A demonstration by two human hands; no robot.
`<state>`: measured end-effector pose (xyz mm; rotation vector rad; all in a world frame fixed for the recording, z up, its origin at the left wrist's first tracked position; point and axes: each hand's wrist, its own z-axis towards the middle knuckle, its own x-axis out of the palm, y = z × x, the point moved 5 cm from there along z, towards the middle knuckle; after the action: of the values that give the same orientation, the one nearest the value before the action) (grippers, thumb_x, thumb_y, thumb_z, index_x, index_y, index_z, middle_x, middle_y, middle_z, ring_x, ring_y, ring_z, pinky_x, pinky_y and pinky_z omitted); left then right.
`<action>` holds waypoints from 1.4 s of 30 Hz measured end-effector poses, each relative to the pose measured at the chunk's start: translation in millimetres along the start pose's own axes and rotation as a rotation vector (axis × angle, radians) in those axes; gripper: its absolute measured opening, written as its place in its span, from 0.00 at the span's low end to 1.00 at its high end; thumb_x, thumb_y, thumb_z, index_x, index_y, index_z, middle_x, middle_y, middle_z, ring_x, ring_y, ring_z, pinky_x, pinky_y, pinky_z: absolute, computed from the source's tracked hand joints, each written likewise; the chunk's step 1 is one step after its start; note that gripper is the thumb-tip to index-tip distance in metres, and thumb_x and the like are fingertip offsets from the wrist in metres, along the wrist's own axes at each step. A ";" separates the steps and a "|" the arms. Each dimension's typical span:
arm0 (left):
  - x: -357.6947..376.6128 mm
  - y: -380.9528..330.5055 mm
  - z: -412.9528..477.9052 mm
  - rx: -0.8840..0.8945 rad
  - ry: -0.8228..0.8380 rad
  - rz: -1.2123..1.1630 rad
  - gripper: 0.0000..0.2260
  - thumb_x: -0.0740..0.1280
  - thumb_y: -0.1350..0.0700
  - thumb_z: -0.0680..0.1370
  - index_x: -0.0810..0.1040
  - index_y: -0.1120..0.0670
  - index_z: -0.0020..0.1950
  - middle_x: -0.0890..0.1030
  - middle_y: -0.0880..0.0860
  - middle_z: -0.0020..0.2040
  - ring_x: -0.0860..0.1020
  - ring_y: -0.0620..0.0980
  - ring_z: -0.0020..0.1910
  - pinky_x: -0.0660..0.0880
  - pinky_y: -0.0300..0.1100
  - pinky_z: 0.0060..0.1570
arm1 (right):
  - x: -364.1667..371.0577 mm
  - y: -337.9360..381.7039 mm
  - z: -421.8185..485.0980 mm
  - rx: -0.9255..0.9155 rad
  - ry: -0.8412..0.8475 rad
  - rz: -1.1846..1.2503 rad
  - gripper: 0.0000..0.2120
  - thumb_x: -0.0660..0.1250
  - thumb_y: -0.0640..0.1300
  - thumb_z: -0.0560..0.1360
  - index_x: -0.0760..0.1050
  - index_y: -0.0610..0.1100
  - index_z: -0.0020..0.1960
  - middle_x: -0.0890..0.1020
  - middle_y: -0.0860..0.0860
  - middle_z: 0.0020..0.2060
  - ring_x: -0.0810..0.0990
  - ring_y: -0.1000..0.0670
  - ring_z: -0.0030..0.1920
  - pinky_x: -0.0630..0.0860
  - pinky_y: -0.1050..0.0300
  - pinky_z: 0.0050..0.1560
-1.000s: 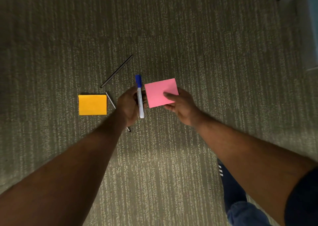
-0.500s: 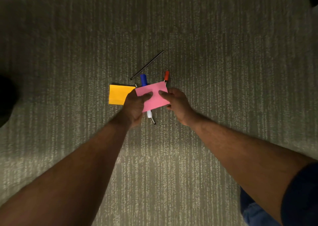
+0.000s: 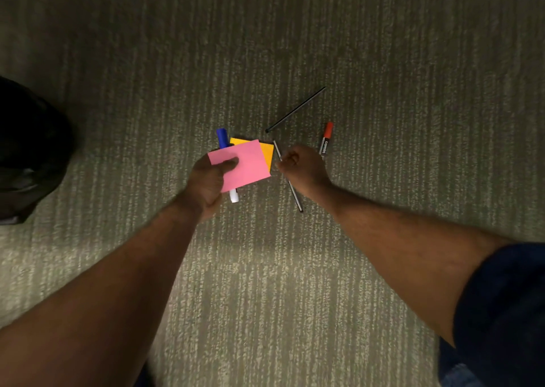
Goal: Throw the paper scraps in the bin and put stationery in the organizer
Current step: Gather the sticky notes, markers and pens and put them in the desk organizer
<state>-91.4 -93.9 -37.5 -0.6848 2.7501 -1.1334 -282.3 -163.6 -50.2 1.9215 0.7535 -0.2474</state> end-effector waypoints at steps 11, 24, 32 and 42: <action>-58.2 1.4 17.6 -0.007 -0.067 0.000 0.09 0.67 0.63 0.76 0.78 0.54 0.55 0.81 0.53 0.49 0.78 0.49 0.47 0.75 0.42 0.46 | 43.1 40.1 28.2 -0.194 0.101 -0.491 0.26 0.79 0.46 0.61 0.73 0.43 0.56 0.76 0.44 0.56 0.75 0.43 0.57 0.73 0.50 0.53; -73.1 -1.0 22.8 -0.008 -0.083 0.018 0.07 0.68 0.63 0.76 0.77 0.53 0.50 0.81 0.52 0.48 0.78 0.49 0.46 0.75 0.42 0.46 | 54.1 55.4 40.1 -0.162 0.230 -0.886 0.30 0.79 0.54 0.62 0.75 0.43 0.59 0.77 0.41 0.61 0.74 0.40 0.62 0.71 0.51 0.59; -65.2 -3.4 9.2 -0.014 -0.086 -0.002 0.08 0.67 0.63 0.76 0.77 0.52 0.52 0.81 0.53 0.49 0.78 0.50 0.48 0.74 0.45 0.50 | 31.7 50.9 20.3 0.142 0.087 0.097 0.12 0.69 0.48 0.72 0.78 0.37 0.44 0.82 0.39 0.42 0.79 0.39 0.46 0.75 0.48 0.44; -10.6 -4.1 -24.9 -0.012 -0.080 -0.083 0.14 0.63 0.51 0.80 0.77 0.57 0.61 0.82 0.57 0.52 0.81 0.52 0.47 0.79 0.48 0.47 | 34.2 51.2 -60.4 0.411 0.269 0.706 0.16 0.67 0.35 0.76 0.73 0.40 0.64 0.81 0.42 0.55 0.81 0.50 0.44 0.78 0.58 0.38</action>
<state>-86.5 -75.7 -17.6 -0.8342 2.6870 -1.0804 -233.9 -112.3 -0.4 2.5153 0.1521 0.3236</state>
